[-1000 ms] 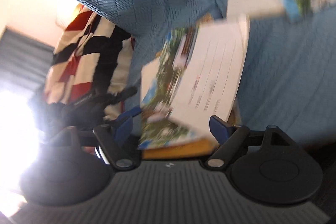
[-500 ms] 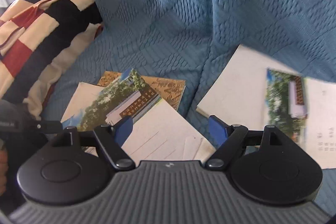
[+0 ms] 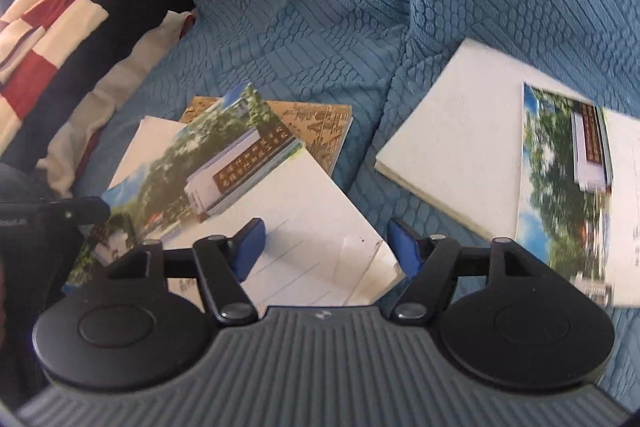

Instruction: Organize objects

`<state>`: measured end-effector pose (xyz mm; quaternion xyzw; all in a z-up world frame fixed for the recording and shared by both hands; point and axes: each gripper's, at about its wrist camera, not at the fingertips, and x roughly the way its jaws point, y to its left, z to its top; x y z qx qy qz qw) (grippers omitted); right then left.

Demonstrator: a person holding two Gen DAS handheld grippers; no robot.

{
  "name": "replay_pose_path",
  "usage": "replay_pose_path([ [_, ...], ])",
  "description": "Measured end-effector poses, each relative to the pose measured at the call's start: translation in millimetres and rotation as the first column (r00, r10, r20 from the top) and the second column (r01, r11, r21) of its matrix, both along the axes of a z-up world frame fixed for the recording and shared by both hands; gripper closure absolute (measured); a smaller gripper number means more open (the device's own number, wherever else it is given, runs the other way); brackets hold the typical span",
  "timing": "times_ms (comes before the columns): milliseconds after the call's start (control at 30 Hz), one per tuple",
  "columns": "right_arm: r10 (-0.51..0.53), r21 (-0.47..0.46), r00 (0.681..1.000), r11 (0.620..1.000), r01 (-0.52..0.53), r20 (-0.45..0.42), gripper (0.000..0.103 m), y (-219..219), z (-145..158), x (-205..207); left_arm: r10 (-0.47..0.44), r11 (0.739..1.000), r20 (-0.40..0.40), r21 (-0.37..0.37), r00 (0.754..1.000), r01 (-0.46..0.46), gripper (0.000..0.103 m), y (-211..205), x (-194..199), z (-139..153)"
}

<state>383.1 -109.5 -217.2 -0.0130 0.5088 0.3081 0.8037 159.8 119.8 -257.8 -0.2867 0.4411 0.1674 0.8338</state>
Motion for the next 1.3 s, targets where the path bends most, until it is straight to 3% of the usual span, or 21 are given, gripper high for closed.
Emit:
replay_pose_path([
  [300, -0.007, 0.06, 0.999, 0.998, 0.009, -0.04, 0.064, -12, 0, -30, -0.008, 1.0, -0.002, 0.017, 1.0, 0.008, 0.082, -3, 1, 0],
  [500, -0.025, 0.108, 0.998, 0.994, 0.031, -0.056, 0.073, -14, 0, -58, -0.007, 1.0, -0.001, 0.008, 1.0, 0.007, 0.082, -2, 1, 0],
  [733, -0.08, 0.128, 0.995, 0.988, 0.087, -0.06, 0.078, -14, 2, -80, -0.014, 1.0, 0.001, 0.019, 1.0, 0.013, 0.082, 0, 3, -2],
  [900, -0.127, 0.194, 0.99, 0.971, 0.138, -0.068, 0.082, -18, 9, -89, -0.01, 1.0, 0.011, 0.015, 1.0, 0.01, 0.082, 4, 5, -1],
  [1100, -0.146, 0.252, 0.985, 0.954, 0.164, -0.09, 0.082, -16, 10, -97, -0.03, 0.999, 0.067, 0.032, 0.997, 0.027, 0.082, 4, 6, 5],
  [1300, -0.159, 0.24, 0.984, 0.955, 0.175, -0.084, 0.082, -11, 8, -104, -0.036, 0.999, 0.043, 0.028, 0.998, 0.035, 0.082, 10, 15, 2],
])
